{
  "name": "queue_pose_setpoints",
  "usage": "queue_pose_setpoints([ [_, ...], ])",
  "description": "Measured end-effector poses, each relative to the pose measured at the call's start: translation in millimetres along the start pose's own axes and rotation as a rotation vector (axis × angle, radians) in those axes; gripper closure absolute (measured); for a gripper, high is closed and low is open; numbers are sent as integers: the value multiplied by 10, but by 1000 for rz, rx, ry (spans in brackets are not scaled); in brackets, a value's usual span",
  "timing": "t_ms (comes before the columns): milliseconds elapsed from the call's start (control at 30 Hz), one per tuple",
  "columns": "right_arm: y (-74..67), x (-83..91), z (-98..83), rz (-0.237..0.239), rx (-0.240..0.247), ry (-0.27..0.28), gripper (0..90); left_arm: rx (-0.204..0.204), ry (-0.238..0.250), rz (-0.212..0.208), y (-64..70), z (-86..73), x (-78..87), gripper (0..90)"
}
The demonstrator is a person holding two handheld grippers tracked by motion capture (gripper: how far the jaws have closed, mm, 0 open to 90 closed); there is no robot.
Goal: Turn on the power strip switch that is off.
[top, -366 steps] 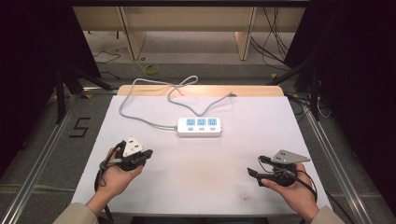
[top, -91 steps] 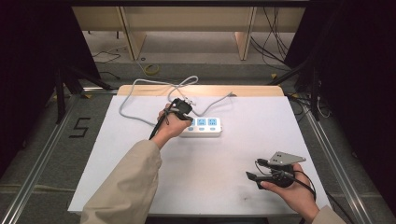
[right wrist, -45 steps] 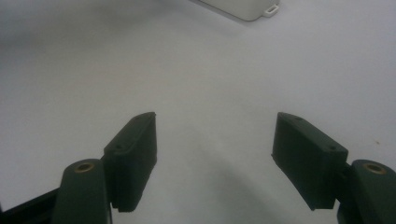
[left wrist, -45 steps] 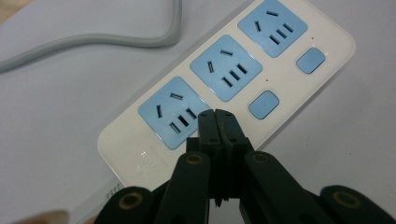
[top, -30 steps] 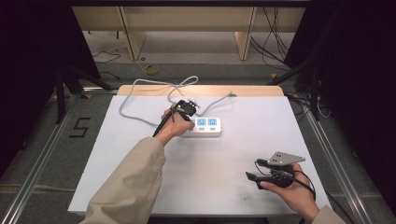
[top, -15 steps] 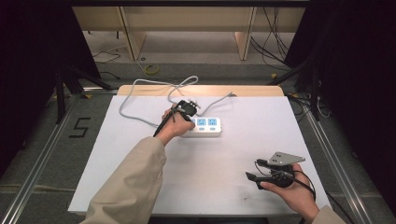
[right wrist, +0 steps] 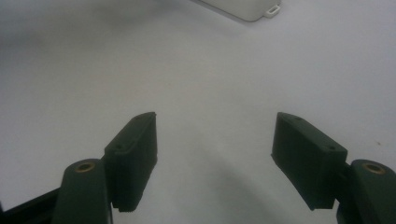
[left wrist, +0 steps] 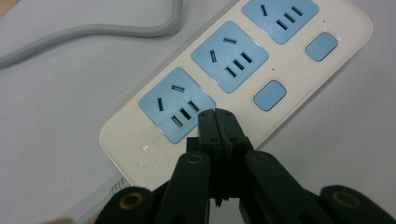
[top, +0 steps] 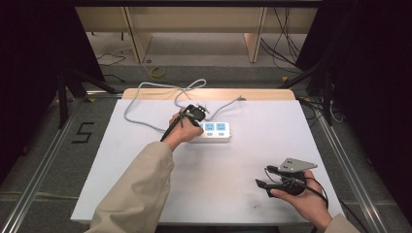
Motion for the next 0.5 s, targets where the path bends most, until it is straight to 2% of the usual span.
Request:
queue_pose_setpoints([
  [500,-4,-2,0,0,1,-1,316,0,-11,5,11,10,-8,900],
])
Point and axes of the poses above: each handheld gripper's, and its own axes: x roughly backward along the jaws, z roughly out of its top, y roughly to its right, the point moved 1 cm from there along -x, roughly forward along the jaws, and after that the axes turned 11 degrees about -x, right-handed, at the moved point
